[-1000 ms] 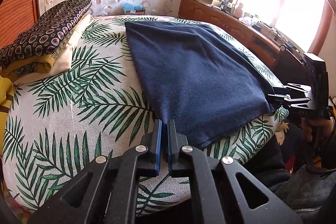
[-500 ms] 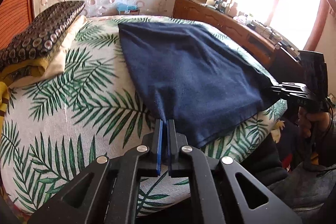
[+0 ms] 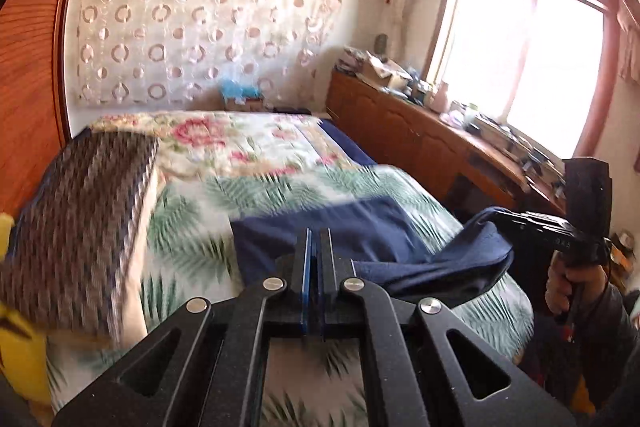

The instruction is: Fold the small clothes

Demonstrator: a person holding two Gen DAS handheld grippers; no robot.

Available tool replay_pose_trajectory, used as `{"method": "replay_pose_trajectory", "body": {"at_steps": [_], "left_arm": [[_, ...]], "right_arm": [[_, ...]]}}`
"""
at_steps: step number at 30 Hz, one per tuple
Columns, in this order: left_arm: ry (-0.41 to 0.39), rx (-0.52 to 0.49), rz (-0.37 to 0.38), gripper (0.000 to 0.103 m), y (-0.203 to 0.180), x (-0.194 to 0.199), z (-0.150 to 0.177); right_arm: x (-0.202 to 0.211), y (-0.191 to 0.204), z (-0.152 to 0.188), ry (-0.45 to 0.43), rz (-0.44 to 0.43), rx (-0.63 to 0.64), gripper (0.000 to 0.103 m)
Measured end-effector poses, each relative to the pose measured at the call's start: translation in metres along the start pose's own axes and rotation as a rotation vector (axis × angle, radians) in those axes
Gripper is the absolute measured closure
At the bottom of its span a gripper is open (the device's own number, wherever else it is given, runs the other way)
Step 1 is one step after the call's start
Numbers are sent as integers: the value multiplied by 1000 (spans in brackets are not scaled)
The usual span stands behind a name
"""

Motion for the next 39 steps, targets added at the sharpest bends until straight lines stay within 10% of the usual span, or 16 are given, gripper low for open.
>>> {"method": "replay_pose_trajectory", "body": {"at_steps": [13,21,29,34,39], "left_arm": [[114,-2,-68,100,26,-117,-29],[166,8,-89,100,36,-164,-24],[162,-11,-45,100,30,-158,-19],[193,-26,8,39,20,-153,-6],[251,-57,-1,28,18,-157,19]], "right_arm": [[-92,-66,-30,114,96,-35,95],[-94,-67,-57,90,244,53,68],[-99,-59,-36,152,179,45,58],[-120,-72,-21,204,158,-12,58],[-142,-75,-15,246,144,-34,43]]}}
Point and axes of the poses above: each gripper's, at about its wrist camera, not at the fingertips, and x roughly against the way its jaws point, y to its left, z to its underside, the point moved 8 cm from there along -x, roughly the way its jaws point, and after that the axes turned 10 degrees about -z, right-handed, at the moved point
